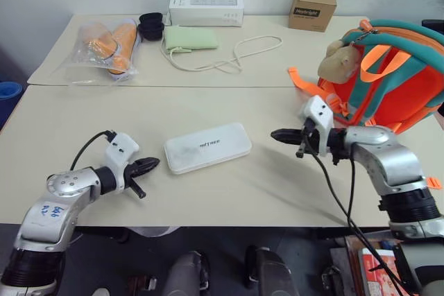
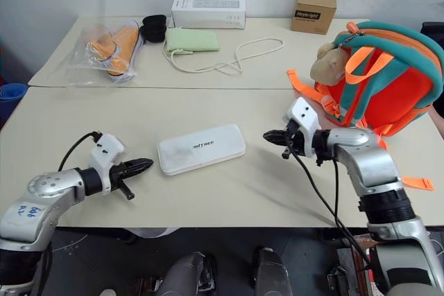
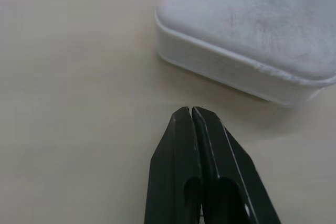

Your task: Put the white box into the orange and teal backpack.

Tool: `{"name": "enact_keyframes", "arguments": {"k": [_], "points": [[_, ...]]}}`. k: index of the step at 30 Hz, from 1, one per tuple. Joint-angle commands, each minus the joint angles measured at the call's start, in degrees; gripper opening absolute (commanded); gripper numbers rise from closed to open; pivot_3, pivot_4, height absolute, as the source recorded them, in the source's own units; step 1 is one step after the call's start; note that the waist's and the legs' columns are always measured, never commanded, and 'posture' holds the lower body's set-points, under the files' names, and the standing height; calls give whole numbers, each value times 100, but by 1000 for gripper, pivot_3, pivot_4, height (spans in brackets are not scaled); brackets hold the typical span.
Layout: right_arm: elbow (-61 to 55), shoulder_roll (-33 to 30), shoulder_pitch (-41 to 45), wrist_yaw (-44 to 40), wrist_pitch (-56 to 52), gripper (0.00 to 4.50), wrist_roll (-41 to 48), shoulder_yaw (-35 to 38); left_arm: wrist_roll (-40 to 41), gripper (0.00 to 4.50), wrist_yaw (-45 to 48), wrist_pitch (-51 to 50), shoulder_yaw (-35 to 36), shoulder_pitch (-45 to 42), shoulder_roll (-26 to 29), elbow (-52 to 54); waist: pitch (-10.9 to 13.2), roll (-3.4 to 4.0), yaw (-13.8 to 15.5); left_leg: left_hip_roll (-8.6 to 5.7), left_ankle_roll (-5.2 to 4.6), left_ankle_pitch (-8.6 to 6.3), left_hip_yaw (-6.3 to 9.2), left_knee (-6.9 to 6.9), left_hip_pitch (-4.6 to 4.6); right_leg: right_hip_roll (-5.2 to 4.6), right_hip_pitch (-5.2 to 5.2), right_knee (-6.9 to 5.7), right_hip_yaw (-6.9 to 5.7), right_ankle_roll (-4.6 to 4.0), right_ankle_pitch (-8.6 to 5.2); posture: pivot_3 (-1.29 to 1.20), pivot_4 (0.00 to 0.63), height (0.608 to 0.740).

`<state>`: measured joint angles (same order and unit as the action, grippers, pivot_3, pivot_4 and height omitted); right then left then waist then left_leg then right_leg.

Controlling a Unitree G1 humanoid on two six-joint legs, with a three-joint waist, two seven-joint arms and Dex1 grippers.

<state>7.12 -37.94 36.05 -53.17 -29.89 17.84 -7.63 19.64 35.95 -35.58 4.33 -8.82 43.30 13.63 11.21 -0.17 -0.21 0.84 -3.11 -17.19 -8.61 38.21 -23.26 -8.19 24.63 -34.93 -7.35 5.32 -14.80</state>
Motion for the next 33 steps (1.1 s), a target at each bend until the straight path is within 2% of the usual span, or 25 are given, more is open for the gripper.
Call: {"name": "enact_keyframes", "arguments": {"k": [1,6,10,17,22,25,30,33], "points": [[411,280,363,187,304,32,-405,-174,-102,61,15,51,-156,-302,-166,-88,0,0,-6,0,-3,3,-1,1,0,2,0,-2,-2,0,0,0,150,740],[694,614,397,115,561,32,-686,-367,-211,61,39,93,-276,-610,-351,-332,0,0,-13,3,1,9,0,2,3,15,-2,-11,-5,1,0,0,150,740],[280,714,112,37,422,32,-669,-388,-189,61,115,101,-259,-897,-479,-587,0,0,-3,3,1,14,2,5,3,38,-3,-15,-3,1,1,0,150,740],[-829,377,-595,-102,-50,32,-472,-180,-242,61,284,255,-274,-1277,-553,-1032,0,0,-3,3,0,14,4,6,2,40,-4,-14,-4,1,1,0,150,740],[-1115,214,-848,-10,-211,32,-448,-17,-205,61,566,281,-98,-1468,-340,-1470,-1,-1,-13,6,1,14,4,7,3,41,-4,-14,-3,1,1,0,150,740],[-1018,199,-793,50,-172,0,-503,13,163,603,846,-390,158,-1608,-124,-1789,-1,-1,-35,9,3,14,3,6,5,46,-3,-15,-2,1,1,0,150,740],[-840,234,-645,81,-47,0,-611,1,1191,2125,1518,-2372,577,-2054,248,-2455,-1,-2,-58,12,6,14,3,7,4,54,-3,-14,-4,1,0,0,150,740],[-719,263,-554,86,14,0,-649,-23,1398,3009,1765,-3038,499,-2302,395,-2787,0,-3,-64,8,4,15,3,10,4,53,-5,-16,-3,1,0,0,150,740]]}}
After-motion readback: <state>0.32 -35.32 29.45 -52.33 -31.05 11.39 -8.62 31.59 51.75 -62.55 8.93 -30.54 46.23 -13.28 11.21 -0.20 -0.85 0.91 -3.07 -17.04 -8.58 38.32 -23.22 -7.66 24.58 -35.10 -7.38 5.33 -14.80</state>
